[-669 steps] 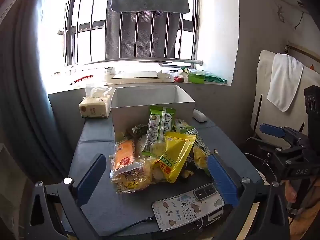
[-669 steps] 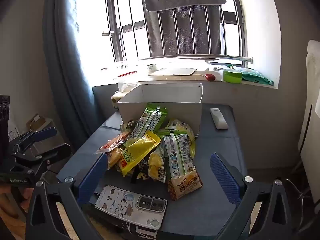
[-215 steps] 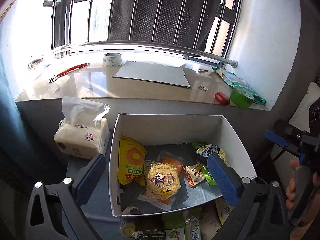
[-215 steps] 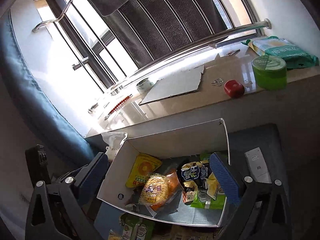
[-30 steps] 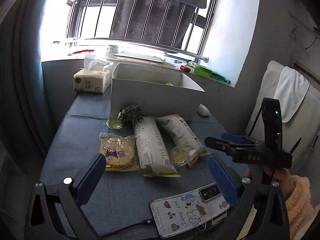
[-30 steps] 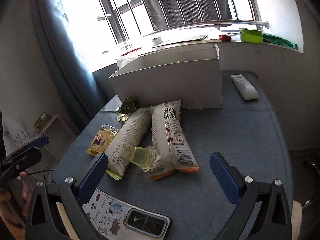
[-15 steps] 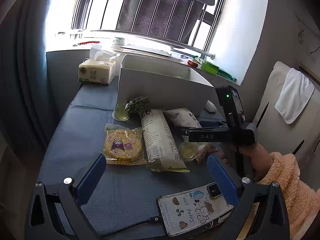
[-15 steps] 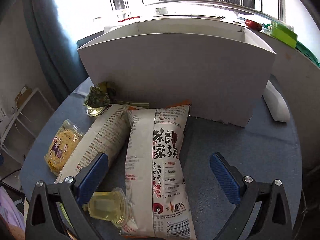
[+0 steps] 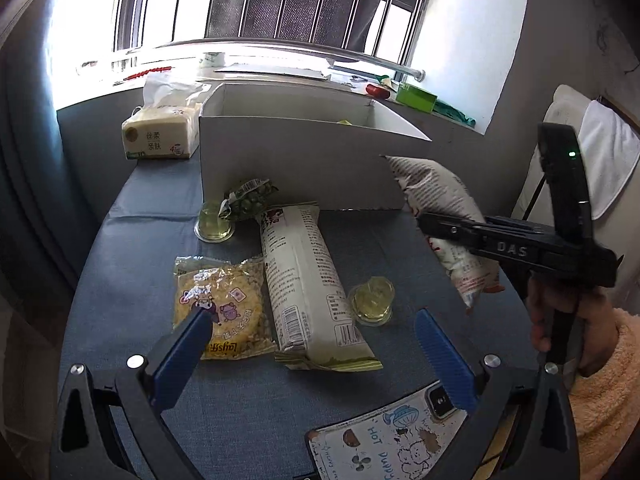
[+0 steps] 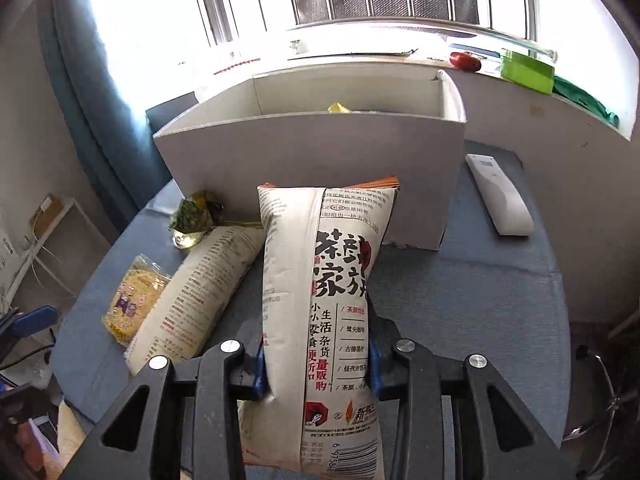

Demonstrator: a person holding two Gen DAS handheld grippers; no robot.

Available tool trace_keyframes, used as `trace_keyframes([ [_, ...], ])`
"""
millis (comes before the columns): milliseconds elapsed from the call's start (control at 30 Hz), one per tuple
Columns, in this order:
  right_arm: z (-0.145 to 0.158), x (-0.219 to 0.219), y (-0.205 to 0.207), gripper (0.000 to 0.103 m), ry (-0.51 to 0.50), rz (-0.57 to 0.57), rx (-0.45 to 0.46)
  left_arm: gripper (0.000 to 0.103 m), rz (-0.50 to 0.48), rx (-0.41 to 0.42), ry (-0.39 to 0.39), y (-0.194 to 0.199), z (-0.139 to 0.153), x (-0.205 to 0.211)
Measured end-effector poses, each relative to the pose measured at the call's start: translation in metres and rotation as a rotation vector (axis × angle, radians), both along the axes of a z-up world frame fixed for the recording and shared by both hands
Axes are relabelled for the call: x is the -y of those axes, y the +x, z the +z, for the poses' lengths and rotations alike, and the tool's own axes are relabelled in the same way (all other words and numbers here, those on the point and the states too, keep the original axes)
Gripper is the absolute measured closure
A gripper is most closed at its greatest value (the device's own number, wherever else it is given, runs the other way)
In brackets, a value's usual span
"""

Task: Organize snacks
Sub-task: 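Grasp the white printed snack bag with the right gripper while the left grasps the long white bag, then lower both white snack bags into the white box and open both grippers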

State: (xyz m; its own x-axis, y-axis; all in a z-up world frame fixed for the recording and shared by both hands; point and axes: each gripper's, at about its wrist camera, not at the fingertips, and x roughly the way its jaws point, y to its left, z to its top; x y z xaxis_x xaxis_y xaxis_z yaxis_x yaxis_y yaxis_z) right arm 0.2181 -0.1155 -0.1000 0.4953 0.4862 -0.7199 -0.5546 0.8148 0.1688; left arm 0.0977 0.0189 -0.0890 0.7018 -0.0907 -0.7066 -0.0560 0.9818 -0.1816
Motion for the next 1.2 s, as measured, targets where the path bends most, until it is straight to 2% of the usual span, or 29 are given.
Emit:
trace_keyframes([
  [133,0.022,0.023,-0.017,0.063,0.077,-0.013,0.02,0.0,-0.027,-0.073,0.064,0.05,-0.013,0.004],
  [267,0.028,0.036,-0.036,0.063,0.122,-0.029,0.03,0.0,-0.033,-0.177,0.1,0.095,-0.037,0.002],
  [467,0.028,0.051,-0.049,0.063,0.146,-0.038,0.021,0.001,-0.054,-0.233,0.151,0.124,-0.057,0.003],
  [500,0.027,0.052,-0.049,0.063,0.148,-0.038,0.015,0.005,-0.068,-0.238,0.154,0.128,-0.06,0.004],
  [533,0.026,0.052,-0.048,0.063,0.149,-0.039,0.01,0.026,-0.094,-0.241,0.147,0.13,-0.062,0.006],
  [567,0.024,0.052,-0.047,0.063,0.149,-0.035,0.004,0.041,-0.109,-0.248,0.148,0.132,-0.064,0.007],
  [600,0.023,0.051,-0.048,0.063,0.15,-0.034,0.0,0.049,-0.112,-0.227,0.152,0.133,-0.062,0.005],
  [633,0.022,0.05,-0.047,0.063,0.151,-0.034,-0.003,0.065,-0.117,-0.207,0.136,0.13,-0.057,0.004],
  [733,0.019,0.05,-0.047,0.063,0.158,-0.027,-0.002,0.067,-0.125,-0.132,0.078,0.113,-0.038,0.001],
  [800,0.018,0.05,-0.044,0.063,0.163,-0.03,-0.007,0.067,-0.131,-0.078,0.071,0.096,-0.023,0.002],
  [1000,0.024,0.046,-0.031,0.063,0.194,-0.039,0.001,0.067,-0.128,0.103,-0.031,0.064,0.037,-0.014],
  [1100,0.037,0.036,-0.014,0.063,0.205,-0.029,0.018,0.067,-0.115,0.174,-0.051,0.069,0.072,-0.028],
  [1200,0.054,0.024,0.011,0.063,0.216,-0.023,0.031,0.067,-0.088,0.216,-0.04,0.094,0.097,-0.04],
])
